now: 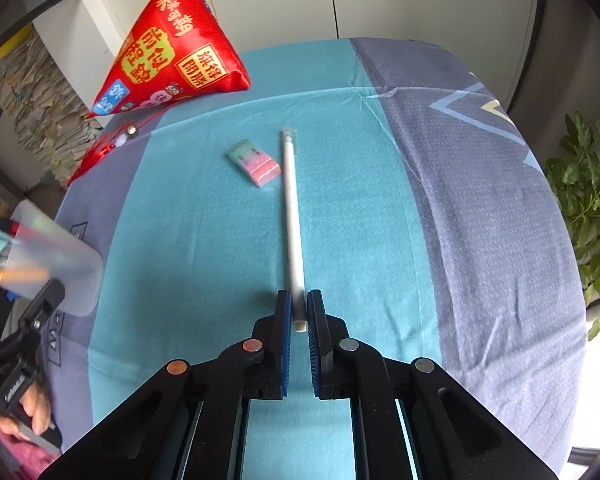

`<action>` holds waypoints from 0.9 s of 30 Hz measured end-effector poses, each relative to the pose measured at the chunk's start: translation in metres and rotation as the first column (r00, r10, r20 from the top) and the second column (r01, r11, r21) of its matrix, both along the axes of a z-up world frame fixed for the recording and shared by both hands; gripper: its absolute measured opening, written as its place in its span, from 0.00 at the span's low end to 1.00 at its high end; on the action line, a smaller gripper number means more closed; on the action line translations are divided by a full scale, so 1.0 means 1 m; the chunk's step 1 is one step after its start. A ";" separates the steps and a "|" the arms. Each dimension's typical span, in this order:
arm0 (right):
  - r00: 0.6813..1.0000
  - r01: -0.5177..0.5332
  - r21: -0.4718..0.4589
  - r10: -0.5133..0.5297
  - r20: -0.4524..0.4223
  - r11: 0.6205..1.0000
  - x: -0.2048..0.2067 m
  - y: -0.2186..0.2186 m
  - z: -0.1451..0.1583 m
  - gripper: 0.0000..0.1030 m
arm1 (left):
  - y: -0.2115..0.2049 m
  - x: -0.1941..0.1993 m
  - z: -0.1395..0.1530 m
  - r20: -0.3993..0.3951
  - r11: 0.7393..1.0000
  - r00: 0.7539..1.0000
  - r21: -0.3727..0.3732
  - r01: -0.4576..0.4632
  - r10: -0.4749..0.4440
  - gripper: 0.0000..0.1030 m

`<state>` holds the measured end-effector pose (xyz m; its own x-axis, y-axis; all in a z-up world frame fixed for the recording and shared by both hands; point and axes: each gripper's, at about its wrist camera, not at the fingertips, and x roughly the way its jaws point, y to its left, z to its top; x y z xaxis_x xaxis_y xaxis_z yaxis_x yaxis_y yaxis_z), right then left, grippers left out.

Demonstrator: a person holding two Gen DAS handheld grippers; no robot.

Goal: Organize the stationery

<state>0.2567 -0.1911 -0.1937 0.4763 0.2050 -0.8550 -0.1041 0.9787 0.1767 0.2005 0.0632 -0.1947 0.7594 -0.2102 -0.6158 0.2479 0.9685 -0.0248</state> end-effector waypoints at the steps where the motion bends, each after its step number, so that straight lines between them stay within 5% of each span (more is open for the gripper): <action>1: 1.000 -0.005 0.001 0.005 0.000 1.000 -0.006 -0.001 0.002 0.08 | 0.000 0.000 0.000 0.000 1.000 1.000 0.000 0.000 0.000 0.68; 7: 0.990 -0.139 -0.039 0.139 -0.009 0.989 -0.067 0.002 0.009 0.08 | 0.000 0.000 0.000 -0.002 1.000 1.000 0.001 0.000 0.000 0.68; 13: 0.927 -0.375 -0.126 0.369 -0.073 0.918 -0.122 0.011 0.004 0.08 | -0.001 -0.001 0.002 0.002 1.000 1.000 0.005 -0.001 0.001 0.68; 17: 0.940 -0.342 -0.192 0.334 -0.077 0.920 -0.121 0.010 0.004 0.09 | -0.001 0.000 0.002 0.002 1.000 1.000 0.004 -0.001 0.001 0.68; 22: 0.956 -0.293 -0.129 0.293 -0.018 0.947 -0.098 0.013 0.016 0.11 | 0.000 0.001 0.002 0.001 1.000 1.000 0.003 -0.001 0.001 0.68; 27: 0.945 -0.322 -0.145 0.326 0.004 0.936 -0.080 0.039 0.021 0.11 | 0.000 0.001 0.002 0.003 1.000 1.000 0.005 0.001 -0.001 0.68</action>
